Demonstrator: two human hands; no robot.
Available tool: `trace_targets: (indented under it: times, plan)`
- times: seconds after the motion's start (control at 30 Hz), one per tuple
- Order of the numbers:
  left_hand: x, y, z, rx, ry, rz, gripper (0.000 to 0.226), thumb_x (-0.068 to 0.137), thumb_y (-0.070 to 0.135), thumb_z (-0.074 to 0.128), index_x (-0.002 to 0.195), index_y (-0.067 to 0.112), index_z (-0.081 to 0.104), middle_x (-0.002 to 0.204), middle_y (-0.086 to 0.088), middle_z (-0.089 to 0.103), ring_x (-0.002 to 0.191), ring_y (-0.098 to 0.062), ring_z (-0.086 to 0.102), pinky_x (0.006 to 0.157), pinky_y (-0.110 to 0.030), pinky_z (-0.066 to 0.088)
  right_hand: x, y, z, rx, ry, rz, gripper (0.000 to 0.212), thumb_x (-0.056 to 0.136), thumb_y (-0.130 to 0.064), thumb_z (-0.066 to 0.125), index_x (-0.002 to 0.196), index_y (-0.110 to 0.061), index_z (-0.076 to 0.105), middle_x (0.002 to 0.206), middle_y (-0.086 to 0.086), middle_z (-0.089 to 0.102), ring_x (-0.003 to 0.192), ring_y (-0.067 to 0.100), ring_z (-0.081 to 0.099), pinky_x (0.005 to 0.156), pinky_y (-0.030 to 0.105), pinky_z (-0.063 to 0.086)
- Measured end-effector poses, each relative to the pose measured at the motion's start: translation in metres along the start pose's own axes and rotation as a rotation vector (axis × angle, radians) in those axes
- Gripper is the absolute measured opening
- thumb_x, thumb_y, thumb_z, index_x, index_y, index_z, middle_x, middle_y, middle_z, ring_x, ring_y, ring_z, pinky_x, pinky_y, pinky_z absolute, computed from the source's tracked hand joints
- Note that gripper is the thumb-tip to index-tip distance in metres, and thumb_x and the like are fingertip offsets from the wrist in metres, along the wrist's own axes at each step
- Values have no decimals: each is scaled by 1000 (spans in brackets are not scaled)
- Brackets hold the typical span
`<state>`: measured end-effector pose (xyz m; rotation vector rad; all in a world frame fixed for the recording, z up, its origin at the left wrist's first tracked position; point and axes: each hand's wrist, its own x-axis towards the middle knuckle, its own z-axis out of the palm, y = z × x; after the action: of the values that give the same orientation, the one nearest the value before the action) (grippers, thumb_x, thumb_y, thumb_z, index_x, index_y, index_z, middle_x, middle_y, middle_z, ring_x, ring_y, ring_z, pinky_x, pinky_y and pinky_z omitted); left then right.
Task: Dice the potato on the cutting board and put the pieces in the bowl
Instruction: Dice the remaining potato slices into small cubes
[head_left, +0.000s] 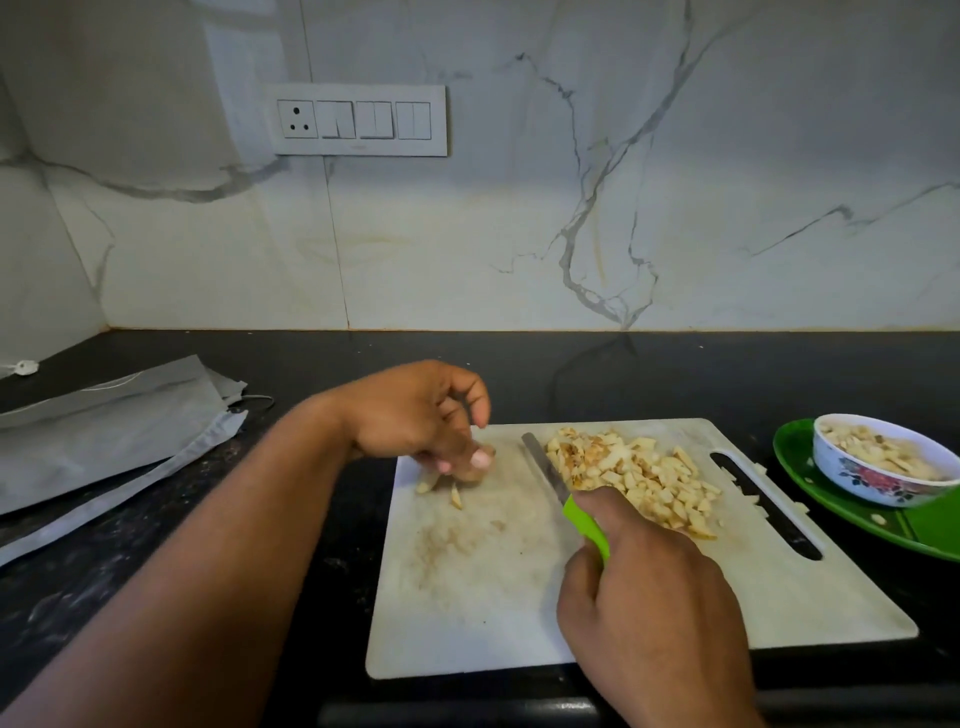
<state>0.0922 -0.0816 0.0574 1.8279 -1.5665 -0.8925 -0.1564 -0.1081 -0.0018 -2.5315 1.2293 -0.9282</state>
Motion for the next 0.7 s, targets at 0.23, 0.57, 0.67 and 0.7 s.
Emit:
trace_targets:
  times: [0.23,0.57,0.67,0.7]
  plan:
    - [27,-18,13,188,259,23,10,96,24,75,106,25,76,87,3,78,74,-10,75,78,-27,60,-2,-4,-2,-4,-25,16,39,94,-42,44,132,-50,38,72,-21,41,68,4,43,59,16,30]
    - [30,-28,11,326,158,-71,20,81,32,88,99,36,81,96,22,77,88,7,70,85,-16,51,0,-2,-3,-17,-53,-3,39,93,-43,46,131,-50,41,74,-21,42,68,5,42,60,16,31]
    - [40,-29,24,294,280,-52,18,80,38,88,96,33,83,86,22,77,80,9,68,77,-14,51,6,-1,-4,-11,-72,-26,40,92,-39,49,130,-47,47,78,-21,48,64,2,42,54,12,28]
    - [43,-29,28,294,298,-48,17,80,39,88,95,33,84,86,22,77,80,8,68,77,-15,52,9,-1,-3,-5,-73,-28,41,91,-38,51,131,-45,50,80,-21,52,64,1,43,53,11,28]
